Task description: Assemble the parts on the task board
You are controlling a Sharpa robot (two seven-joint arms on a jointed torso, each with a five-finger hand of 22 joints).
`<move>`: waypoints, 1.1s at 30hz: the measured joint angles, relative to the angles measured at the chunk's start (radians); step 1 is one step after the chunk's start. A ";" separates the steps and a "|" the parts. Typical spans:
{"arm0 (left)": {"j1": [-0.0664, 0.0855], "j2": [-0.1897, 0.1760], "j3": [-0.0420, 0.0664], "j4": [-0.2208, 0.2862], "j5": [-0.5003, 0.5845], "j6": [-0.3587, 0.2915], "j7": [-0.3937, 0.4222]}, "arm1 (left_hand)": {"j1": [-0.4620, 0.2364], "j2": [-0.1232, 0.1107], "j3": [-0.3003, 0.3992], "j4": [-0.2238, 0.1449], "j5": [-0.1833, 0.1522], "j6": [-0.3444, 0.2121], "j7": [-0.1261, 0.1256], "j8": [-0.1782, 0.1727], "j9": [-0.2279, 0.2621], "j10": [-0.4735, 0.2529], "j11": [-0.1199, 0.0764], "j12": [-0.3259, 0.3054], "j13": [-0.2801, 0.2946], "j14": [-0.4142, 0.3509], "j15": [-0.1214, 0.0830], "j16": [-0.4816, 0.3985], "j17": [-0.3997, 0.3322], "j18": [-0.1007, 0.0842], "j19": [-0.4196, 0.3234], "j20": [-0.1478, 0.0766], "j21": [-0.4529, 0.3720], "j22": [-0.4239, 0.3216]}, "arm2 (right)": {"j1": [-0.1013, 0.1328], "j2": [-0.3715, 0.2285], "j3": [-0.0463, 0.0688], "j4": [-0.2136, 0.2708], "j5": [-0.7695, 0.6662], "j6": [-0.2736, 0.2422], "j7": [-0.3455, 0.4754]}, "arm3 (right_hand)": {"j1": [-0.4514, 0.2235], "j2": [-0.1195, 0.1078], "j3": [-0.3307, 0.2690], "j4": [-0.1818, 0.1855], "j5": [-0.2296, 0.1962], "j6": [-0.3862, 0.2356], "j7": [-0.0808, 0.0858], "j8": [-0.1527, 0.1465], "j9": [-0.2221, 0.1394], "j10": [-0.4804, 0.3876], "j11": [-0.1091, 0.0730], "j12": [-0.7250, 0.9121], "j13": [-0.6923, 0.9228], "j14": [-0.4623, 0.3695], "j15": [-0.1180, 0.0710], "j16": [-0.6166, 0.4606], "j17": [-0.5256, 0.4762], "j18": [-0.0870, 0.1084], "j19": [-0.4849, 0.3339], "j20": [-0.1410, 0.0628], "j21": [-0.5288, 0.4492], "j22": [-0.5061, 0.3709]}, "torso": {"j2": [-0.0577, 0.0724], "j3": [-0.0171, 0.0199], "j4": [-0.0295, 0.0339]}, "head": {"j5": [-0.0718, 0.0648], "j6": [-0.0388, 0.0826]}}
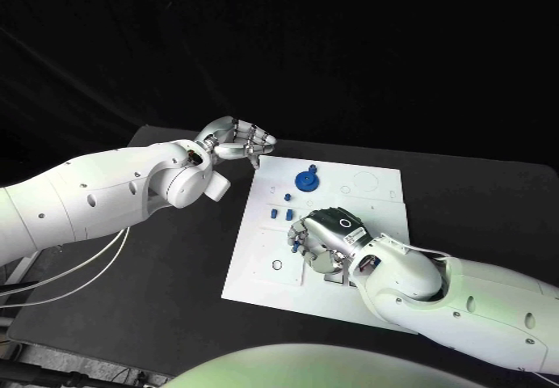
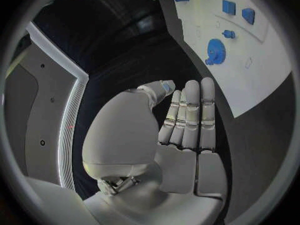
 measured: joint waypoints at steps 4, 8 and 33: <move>0.000 0.000 0.000 0.000 0.000 0.001 -0.001 | 0.000 0.000 0.000 0.000 0.000 0.000 0.000 0.000 0.000 0.000 0.000 0.000 0.000 0.000 0.000 0.000 0.000 0.000 0.000 0.000 0.000 0.000 | -0.002 0.002 0.000 -0.002 -0.007 0.001 0.000 | -0.001 0.001 0.000 0.000 0.001 0.000 0.000 -0.002 0.000 0.000 0.000 0.000 0.001 0.000 0.000 0.000 0.000 0.000 0.000 0.000 0.000 0.000 | 0.000 0.0000 -0.0003 | 0.001 -0.002; 0.000 0.000 0.000 0.001 -0.001 0.002 -0.001 | 0.000 0.000 0.000 0.000 0.000 0.000 0.000 0.000 0.000 0.000 0.000 0.000 0.000 0.000 0.000 0.000 0.000 0.000 0.000 0.000 0.000 0.000 | -0.006 0.005 -0.001 -0.006 -0.012 0.002 0.000 | -0.001 0.001 0.000 0.000 0.003 0.000 0.000 -0.003 0.000 0.000 0.000 0.000 0.001 0.000 0.000 0.000 0.000 0.000 0.000 0.000 0.000 0.000 | 0.000 0.0006 -0.0005 | 0.002 -0.004; 0.000 -0.006 0.000 0.009 -0.007 0.003 -0.005 | 0.000 0.000 0.000 0.000 0.000 -0.003 0.004 -0.004 0.000 -0.004 -0.004 0.000 0.000 0.000 0.000 0.000 0.000 0.000 0.000 0.000 0.000 -0.001 | -0.015 0.021 0.002 -0.028 -0.052 0.012 0.003 | 0.003 0.005 -0.002 -0.001 0.003 -0.001 0.002 0.001 0.000 0.005 -0.003 -0.001 0.003 0.000 0.000 -0.005 -0.002 0.000 0.000 0.000 -0.004 0.000 | 0.000 0.0000 -0.0005 | 0.004 -0.013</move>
